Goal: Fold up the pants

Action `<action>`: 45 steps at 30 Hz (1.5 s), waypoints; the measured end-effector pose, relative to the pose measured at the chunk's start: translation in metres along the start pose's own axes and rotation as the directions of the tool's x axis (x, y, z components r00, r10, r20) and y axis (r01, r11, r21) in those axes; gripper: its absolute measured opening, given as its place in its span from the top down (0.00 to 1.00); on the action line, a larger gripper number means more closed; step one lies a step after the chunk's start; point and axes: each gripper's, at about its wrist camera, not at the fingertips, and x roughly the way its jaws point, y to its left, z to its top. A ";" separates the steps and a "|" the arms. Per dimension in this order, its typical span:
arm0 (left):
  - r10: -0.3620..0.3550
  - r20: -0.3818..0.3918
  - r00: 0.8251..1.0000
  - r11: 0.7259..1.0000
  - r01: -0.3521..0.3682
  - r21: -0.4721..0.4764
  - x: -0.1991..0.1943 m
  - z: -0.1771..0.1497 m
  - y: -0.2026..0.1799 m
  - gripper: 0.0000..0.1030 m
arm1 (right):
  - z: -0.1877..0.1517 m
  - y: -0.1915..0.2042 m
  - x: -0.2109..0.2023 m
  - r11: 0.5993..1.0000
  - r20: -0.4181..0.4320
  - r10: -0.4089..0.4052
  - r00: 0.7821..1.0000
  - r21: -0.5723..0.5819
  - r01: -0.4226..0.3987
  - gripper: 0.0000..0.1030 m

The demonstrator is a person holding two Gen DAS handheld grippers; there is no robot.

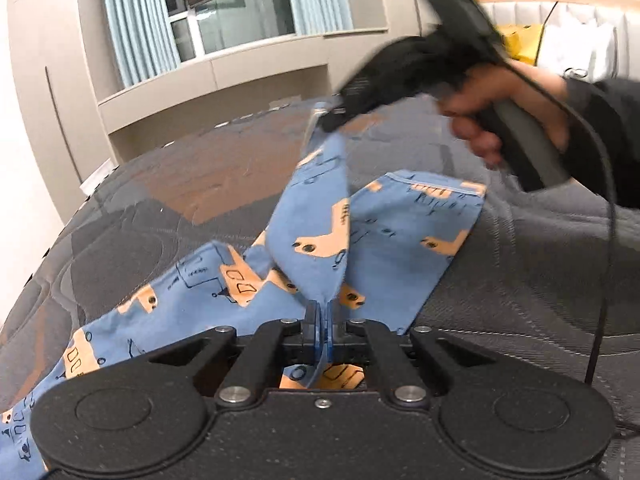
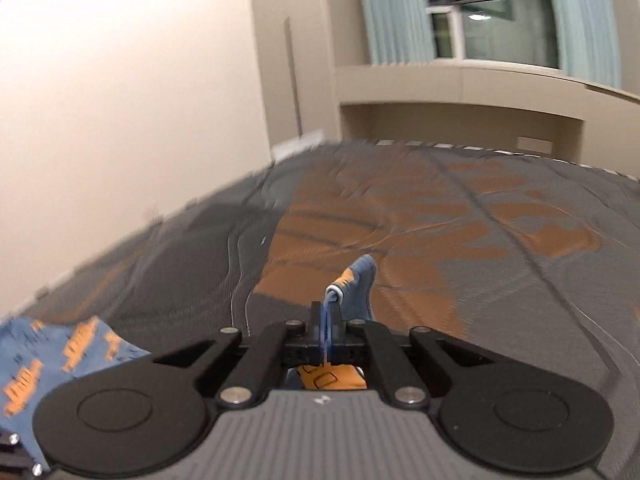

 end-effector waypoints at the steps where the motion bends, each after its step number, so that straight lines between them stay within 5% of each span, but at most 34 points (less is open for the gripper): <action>1: -0.011 -0.004 1.000 1.000 0.011 0.004 -0.001 -0.001 -0.001 0.98 | -0.005 -0.008 -0.013 1.000 0.011 -0.001 1.000 0.023 0.001 0.99; 10: -0.049 -0.062 0.997 0.998 0.052 0.034 0.008 -0.022 -0.011 0.98 | -0.086 -0.056 -0.063 0.988 -0.122 -0.014 0.992 0.149 0.032 0.98; 14: -0.049 -0.063 0.997 0.998 0.051 0.028 0.007 -0.021 -0.010 0.97 | -0.097 -0.070 -0.059 0.980 -0.155 0.027 0.988 0.199 0.005 0.87; 18: -0.046 -0.066 0.997 0.999 0.048 0.022 0.007 -0.021 -0.010 0.97 | -0.084 -0.079 -0.058 0.976 -0.133 0.040 0.990 0.217 -0.011 0.50; 24: -0.043 -0.066 0.997 0.999 0.044 0.011 0.008 -0.021 -0.010 0.96 | -0.066 -0.103 -0.035 0.975 -0.148 0.014 0.989 0.220 0.019 0.50; 32: -0.038 -0.066 0.997 0.999 0.038 -0.004 0.009 -0.021 -0.011 0.96 | -0.047 -0.096 0.002 0.994 -0.220 0.033 0.975 0.112 -0.009 0.70; 35: -0.036 -0.065 0.997 0.999 0.035 -0.009 0.009 -0.020 -0.011 0.96 | -0.047 -0.088 0.013 0.999 -0.242 -0.020 0.970 0.040 0.031 0.89; 39: -0.030 -0.050 0.998 0.999 0.029 -0.017 0.006 -0.019 -0.010 0.97 | -0.046 -0.092 0.003 0.997 -0.201 0.019 0.979 0.078 -0.003 0.95; 45: -0.032 -0.032 0.999 0.999 0.031 -0.012 0.006 -0.014 -0.010 0.97 | -0.045 -0.102 -0.033 0.995 -0.116 -0.038 0.993 0.088 0.048 0.95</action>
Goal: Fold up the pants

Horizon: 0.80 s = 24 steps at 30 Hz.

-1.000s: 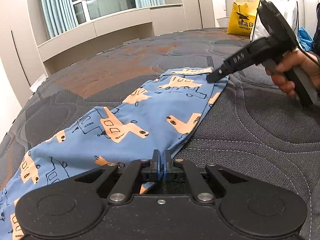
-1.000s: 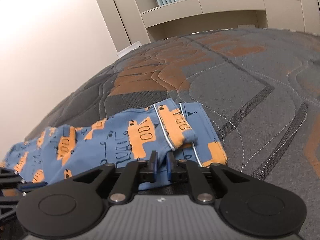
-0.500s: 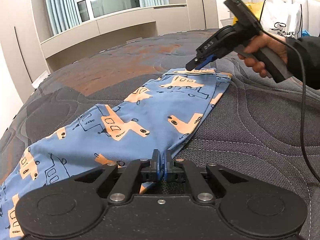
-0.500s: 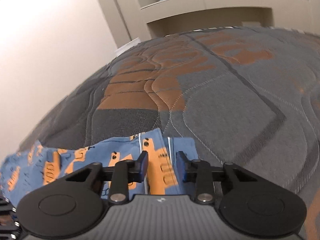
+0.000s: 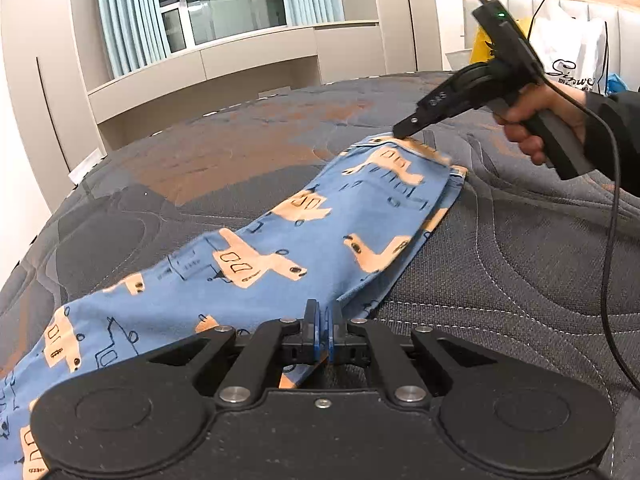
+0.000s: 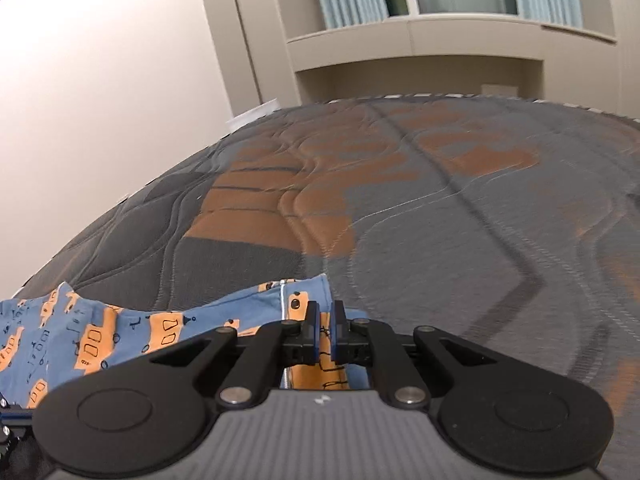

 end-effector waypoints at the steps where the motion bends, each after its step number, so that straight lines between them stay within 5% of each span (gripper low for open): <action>1: -0.001 -0.005 1.000 1.000 0.001 0.000 0.002 0.000 0.001 0.97 | -0.002 -0.002 -0.002 1.000 -0.004 -0.011 1.000 -0.002 0.011 0.95; 8: -0.026 -0.025 0.999 0.999 0.025 -0.030 0.009 -0.003 0.006 0.89 | -0.014 -0.010 0.008 0.999 -0.065 -0.050 0.997 -0.003 0.049 0.95; 11: -0.030 -0.016 0.999 0.998 0.029 -0.058 0.004 -0.004 0.009 0.66 | -0.016 -0.002 0.012 0.995 -0.061 -0.086 0.994 -0.054 0.083 0.92; 13: -0.026 -0.007 1.000 0.995 0.026 -0.093 -0.003 -0.004 0.011 0.40 | -0.015 0.005 0.009 0.989 -0.034 -0.114 0.993 -0.094 0.111 0.71; 15: -0.009 0.012 1.000 0.989 0.011 -0.145 -0.011 -0.005 0.015 0.28 | -0.013 0.013 0.005 0.983 0.009 -0.121 0.993 -0.136 0.121 0.47; 18: 0.081 0.029 0.996 0.968 -0.072 -0.239 -0.028 -0.009 0.025 0.09 | -0.012 0.025 0.002 0.985 0.028 -0.067 0.997 -0.155 0.070 0.42; 19: 0.122 0.030 0.992 0.957 -0.110 -0.269 -0.034 -0.012 0.030 0.03 | -0.013 0.030 0.002 0.984 0.030 -0.066 0.997 -0.165 0.070 0.33; 21: 0.197 0.026 0.980 0.931 -0.178 -0.319 -0.047 -0.021 0.040 0.02 | -0.018 0.040 0.002 0.978 0.038 -0.069 0.997 -0.196 0.075 0.19; 24: 0.283 -0.013 0.959 0.883 -0.266 -0.388 -0.066 -0.039 0.061 0.01 | -0.033 0.052 0.009 0.953 0.009 -0.112 0.994 -0.282 0.110 0.14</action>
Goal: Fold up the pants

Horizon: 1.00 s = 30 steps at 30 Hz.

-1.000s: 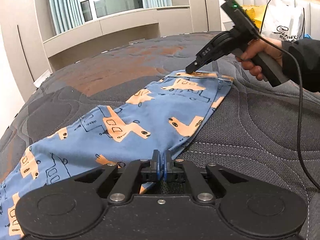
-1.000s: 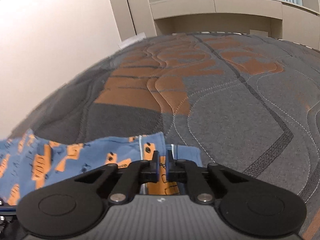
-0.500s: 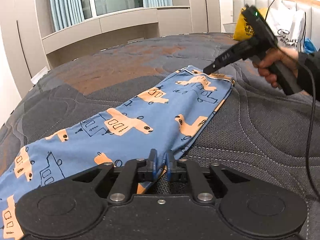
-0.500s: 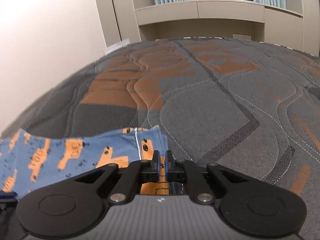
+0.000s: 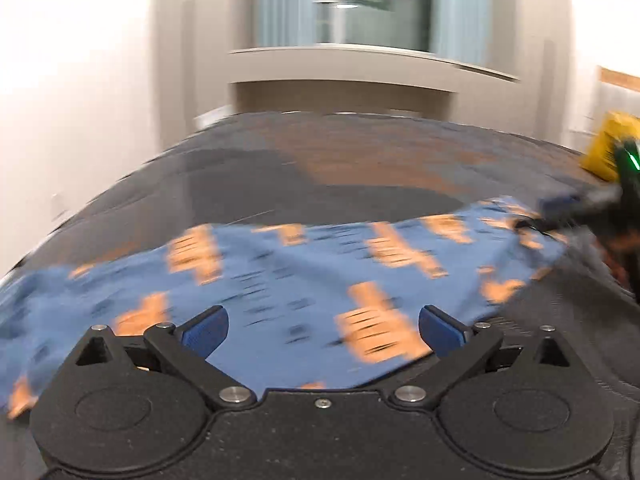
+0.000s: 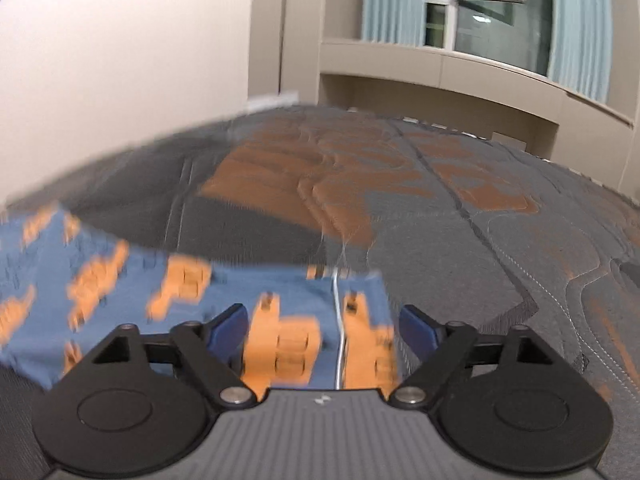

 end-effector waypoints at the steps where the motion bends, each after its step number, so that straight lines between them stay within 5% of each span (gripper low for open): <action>1: 0.033 -0.001 0.999 0.999 -0.033 -0.024 -0.005 -0.003 0.011 0.01 | -0.004 0.005 0.006 0.998 -0.030 -0.042 0.999 -0.043 0.041 0.11; 7: 0.246 0.017 0.969 0.956 -0.240 -0.167 -0.051 -0.026 0.087 0.01 | 0.002 0.025 -0.002 0.986 0.032 -0.143 0.989 -0.080 0.145 0.08; 12: 0.381 -0.001 0.925 0.883 -0.364 -0.296 -0.077 -0.041 0.151 0.01 | 0.039 0.088 -0.007 0.991 0.106 0.084 0.991 -0.113 -0.072 0.00; 17: 0.408 0.012 0.913 0.847 -0.374 -0.377 -0.080 -0.044 0.195 0.01 | 0.078 0.172 0.038 0.922 0.054 0.380 0.924 -0.105 -0.373 0.02; 21: 0.367 0.024 0.930 0.843 -0.322 -0.431 -0.070 -0.043 0.217 0.22 | 0.101 0.240 0.081 0.861 -0.013 0.497 0.868 -0.123 -0.494 0.32; 23: 0.361 0.015 0.933 0.836 -0.316 -0.449 -0.063 -0.046 0.223 0.31 | 0.114 0.266 0.101 0.861 -0.038 0.491 0.870 -0.127 -0.492 0.40; 26: 0.344 -0.008 0.939 0.826 -0.307 -0.472 -0.052 -0.050 0.237 0.74 | 0.123 0.286 0.125 0.854 -0.080 0.501 0.861 -0.115 -0.508 0.70; 27: 0.326 -0.013 0.945 0.824 -0.291 -0.485 -0.049 -0.052 0.241 0.78 | 0.123 0.291 0.129 0.851 -0.095 0.505 0.858 -0.109 -0.513 0.88; 30: 0.318 0.003 0.948 0.824 -0.275 -0.496 -0.045 -0.055 0.245 0.79 | 0.123 0.297 0.131 0.869 -0.088 0.467 0.880 -0.138 -0.475 0.92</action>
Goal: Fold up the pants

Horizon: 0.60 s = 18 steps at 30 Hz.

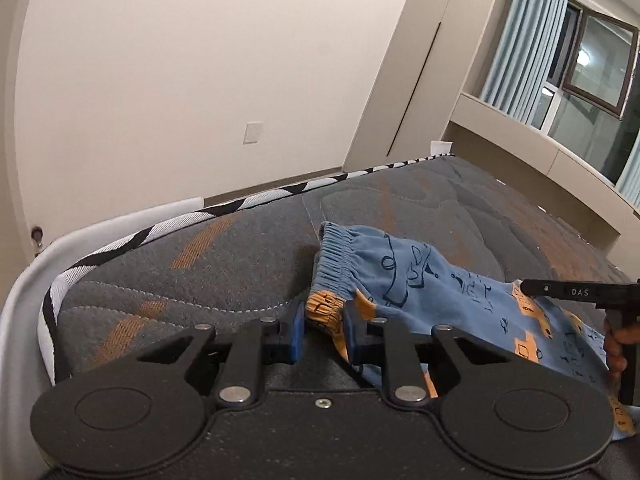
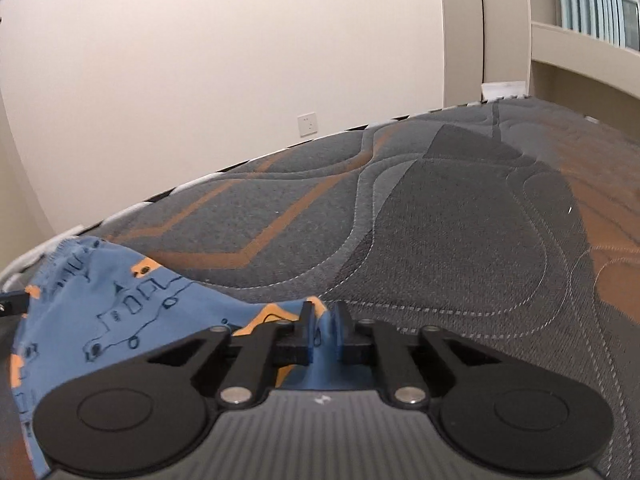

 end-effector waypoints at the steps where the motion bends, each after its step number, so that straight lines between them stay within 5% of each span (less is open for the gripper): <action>1: -0.001 0.001 1.000 1.000 0.001 0.003 0.002 -0.001 0.002 0.79 | -0.001 0.002 0.003 1.000 0.005 -0.015 1.000 0.000 0.015 0.92; 5: -0.015 -0.009 1.000 1.000 0.015 -0.017 0.003 0.000 0.006 0.77 | -0.006 0.006 0.009 0.997 -0.003 -0.072 0.997 -0.040 0.072 0.91; 7: 0.005 -0.015 1.000 1.000 -0.006 -0.006 0.002 0.000 0.007 0.61 | -0.005 0.009 0.004 0.994 0.014 -0.103 0.995 -0.044 0.104 0.71; 9: 0.020 -0.005 1.000 1.000 -0.020 -0.009 -0.003 0.000 0.008 0.52 | -0.006 0.015 -0.009 0.986 0.042 -0.145 0.988 -0.070 0.148 0.63; 13: 0.035 0.023 0.999 0.999 -0.035 -0.005 -0.014 0.002 0.008 0.22 | -0.021 0.029 -0.049 0.988 0.077 -0.096 0.992 -0.116 0.104 0.29; 18: 0.039 0.017 0.999 0.999 -0.039 -0.012 -0.016 0.003 0.003 0.22 | -0.055 0.041 -0.073 0.975 0.023 -0.140 0.990 -0.174 0.142 0.13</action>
